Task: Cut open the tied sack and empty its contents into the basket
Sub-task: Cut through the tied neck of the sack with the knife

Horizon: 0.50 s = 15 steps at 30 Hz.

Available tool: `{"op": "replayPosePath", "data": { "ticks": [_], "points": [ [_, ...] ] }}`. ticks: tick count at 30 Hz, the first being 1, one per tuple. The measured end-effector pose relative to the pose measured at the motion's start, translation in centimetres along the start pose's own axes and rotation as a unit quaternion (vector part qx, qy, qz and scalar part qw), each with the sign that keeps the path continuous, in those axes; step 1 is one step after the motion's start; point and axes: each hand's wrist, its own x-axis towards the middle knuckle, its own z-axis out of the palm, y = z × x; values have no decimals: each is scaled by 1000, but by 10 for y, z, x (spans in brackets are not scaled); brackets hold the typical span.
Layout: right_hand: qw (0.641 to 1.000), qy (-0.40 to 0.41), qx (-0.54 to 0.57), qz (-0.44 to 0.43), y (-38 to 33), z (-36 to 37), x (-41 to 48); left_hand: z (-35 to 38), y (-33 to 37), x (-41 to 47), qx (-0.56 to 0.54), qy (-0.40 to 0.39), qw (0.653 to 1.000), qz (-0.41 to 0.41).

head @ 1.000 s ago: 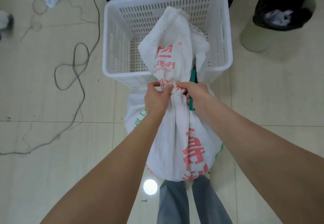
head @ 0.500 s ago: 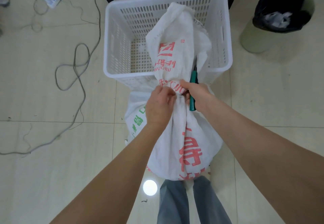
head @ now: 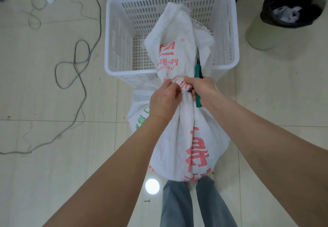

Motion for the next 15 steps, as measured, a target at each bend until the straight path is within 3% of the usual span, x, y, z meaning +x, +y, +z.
{"op": "replayPosePath", "data": {
  "ticks": [7,15],
  "points": [
    [1000,-20,5,4,-1,2,-4,-2,-3,7,43,-27,999,14],
    [993,-106,4,-44,5,-11,-20,-4,-6,10,47,-66,997,-9]
  ]
}}
